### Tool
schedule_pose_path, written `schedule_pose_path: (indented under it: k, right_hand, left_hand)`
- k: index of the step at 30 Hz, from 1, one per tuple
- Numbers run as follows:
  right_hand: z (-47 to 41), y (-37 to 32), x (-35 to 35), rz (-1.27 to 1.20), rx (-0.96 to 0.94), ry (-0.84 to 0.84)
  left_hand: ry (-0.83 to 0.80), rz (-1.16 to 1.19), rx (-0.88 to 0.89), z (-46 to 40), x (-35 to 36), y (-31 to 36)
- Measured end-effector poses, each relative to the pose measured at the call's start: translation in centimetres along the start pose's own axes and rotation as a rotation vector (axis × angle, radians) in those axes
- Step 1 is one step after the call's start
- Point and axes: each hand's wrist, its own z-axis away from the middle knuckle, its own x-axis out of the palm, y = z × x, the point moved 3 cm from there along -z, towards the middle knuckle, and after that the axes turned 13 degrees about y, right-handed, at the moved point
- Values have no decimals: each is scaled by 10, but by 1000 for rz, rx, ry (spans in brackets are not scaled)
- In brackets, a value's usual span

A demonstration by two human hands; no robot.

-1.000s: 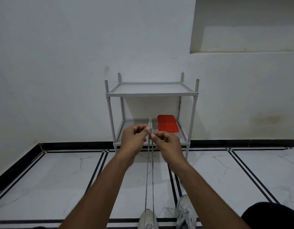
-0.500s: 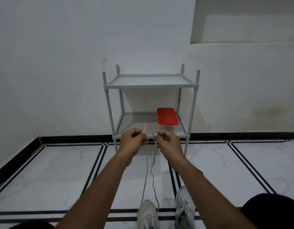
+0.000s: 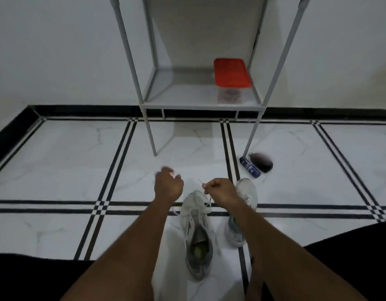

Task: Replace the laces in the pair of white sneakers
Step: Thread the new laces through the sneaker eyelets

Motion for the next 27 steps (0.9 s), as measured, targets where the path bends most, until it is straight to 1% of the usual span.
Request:
schedule_pose_path:
  k: [2,3,4,7,10,16,18,21,27]
  right_hand:
    - [0,31,18,44,35,-65]
    - [2,43,24,51,40,-92]
    - [5,51,27,71,31,-107]
    - [10,73,37,147,1,-131]
    - [14,85,44,224,-33,-151]
    - [28,93,67,272,-184,-140]
    - [32,94,74,318,-235,-146]
    - [35,95,78,391,-275,-126]
    - [40,96,84,465,-345,-134]
  left_hand:
    - [-232,-148,-74,16,27,-39]
    - [-322,-192,-91,27,35,-55]
    - [-365,-215,-80,37,38,-66]
    - [-376,-194,-12,58,49,-96]
    - [-410,-144,-19,70,56,-109]
    - [-376,-8,-196,64,53,-116]
    - [-368,12,-212,64,52,-119]
    - [-374,39,-235,65,52,-120]
    - [-419,192,-385,64,58,-133]
